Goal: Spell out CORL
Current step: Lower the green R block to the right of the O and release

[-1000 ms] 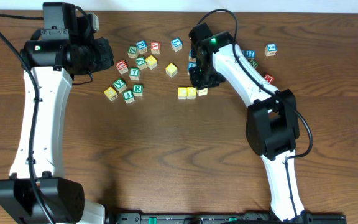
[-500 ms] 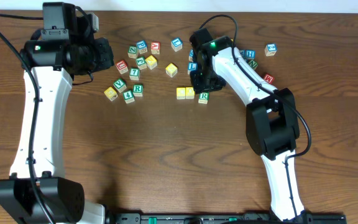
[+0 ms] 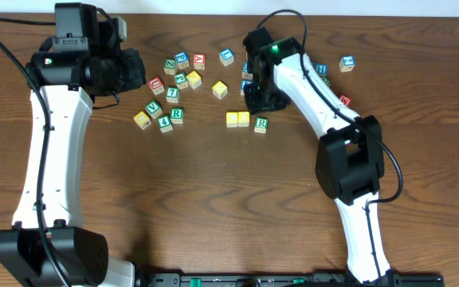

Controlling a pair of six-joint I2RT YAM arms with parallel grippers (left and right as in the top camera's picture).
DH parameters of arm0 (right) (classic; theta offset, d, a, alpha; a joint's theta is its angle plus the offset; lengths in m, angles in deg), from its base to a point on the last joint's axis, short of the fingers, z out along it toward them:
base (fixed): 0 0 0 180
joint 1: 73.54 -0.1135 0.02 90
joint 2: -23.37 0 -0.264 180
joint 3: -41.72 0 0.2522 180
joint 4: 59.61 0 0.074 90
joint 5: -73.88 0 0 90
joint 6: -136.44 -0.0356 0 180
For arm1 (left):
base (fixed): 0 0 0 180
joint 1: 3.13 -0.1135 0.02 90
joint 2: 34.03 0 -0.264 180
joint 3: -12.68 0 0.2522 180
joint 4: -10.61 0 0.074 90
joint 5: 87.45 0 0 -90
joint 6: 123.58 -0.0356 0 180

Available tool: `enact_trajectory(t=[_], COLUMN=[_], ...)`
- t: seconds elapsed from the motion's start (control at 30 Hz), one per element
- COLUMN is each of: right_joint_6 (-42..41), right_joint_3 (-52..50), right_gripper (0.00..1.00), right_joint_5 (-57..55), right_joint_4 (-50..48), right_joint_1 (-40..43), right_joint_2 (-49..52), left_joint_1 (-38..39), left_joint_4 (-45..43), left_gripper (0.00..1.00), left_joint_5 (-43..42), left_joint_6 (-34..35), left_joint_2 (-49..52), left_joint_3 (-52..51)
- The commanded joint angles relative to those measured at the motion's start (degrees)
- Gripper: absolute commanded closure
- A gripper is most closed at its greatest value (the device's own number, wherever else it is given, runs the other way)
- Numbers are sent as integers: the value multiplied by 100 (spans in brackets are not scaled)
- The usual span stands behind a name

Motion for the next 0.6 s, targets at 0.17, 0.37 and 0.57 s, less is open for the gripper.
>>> enact_trajectory(t=[0.17, 0.37, 0.57], right_joint_6=[186, 229, 225], right_joint_3=[352, 42, -208], right_gripper=[60, 64, 70], right_joint_5=[-81, -136, -131], right_joint_4=[820, 1038, 984], right_joint_1=[120, 120, 118], right_joint_2=[-7, -7, -7], left_joint_1=[2, 2, 2], left_joint_4=[-7, -7, -7], left_gripper=[92, 92, 92], left_joint_5=[44, 44, 44], left_joint_6=[-118, -118, -118], left_joint_2=[-85, -85, -85], left_joint_3=[66, 66, 66])
